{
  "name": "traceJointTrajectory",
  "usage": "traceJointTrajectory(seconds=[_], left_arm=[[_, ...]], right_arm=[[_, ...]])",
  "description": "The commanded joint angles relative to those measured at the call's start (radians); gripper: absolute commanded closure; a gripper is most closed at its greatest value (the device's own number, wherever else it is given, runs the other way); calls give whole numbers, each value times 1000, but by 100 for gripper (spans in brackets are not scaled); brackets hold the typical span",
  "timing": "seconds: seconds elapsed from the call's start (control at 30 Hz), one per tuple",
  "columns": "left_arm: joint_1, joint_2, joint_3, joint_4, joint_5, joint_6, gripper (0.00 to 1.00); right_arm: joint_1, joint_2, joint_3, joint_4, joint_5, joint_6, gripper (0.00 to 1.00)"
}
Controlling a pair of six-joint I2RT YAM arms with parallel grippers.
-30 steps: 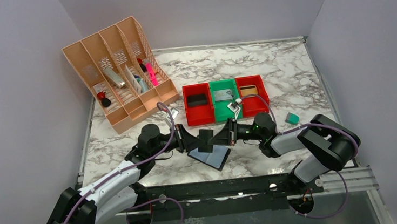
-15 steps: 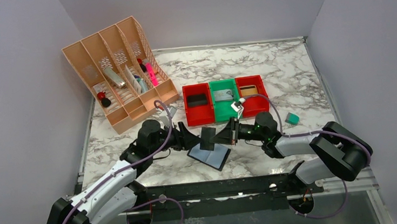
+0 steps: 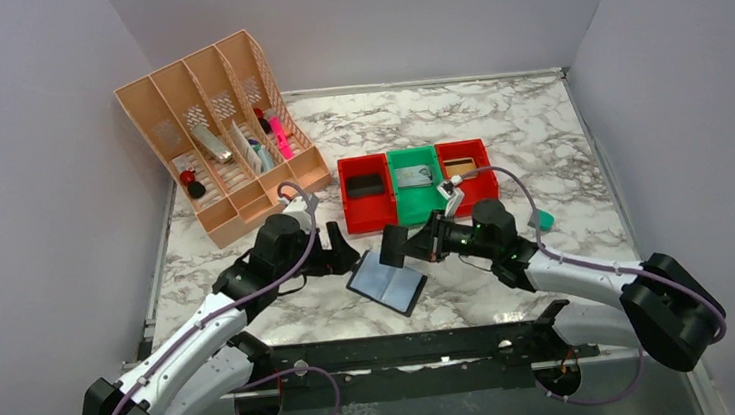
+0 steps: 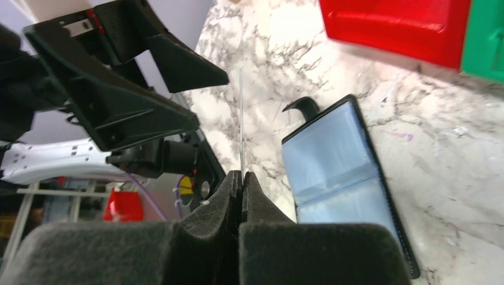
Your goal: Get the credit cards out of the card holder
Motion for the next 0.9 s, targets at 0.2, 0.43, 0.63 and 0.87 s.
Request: traceJointTrajectory(seconds=[0.2, 0.43, 0.63, 0.87], left_arm=[[4, 29, 217, -314, -449, 115, 1], [27, 102, 245, -311, -572, 157, 1], [70, 80, 212, -288, -556, 137, 1], [71, -16, 188, -289, -607, 127, 1]], right_arm=[[-3, -117, 125, -355, 259, -202, 99], [-3, -126, 217, -464, 325, -285, 99], [-3, -72, 307, -513, 364, -360, 99], [-3, 122, 523, -661, 429, -436, 99]])
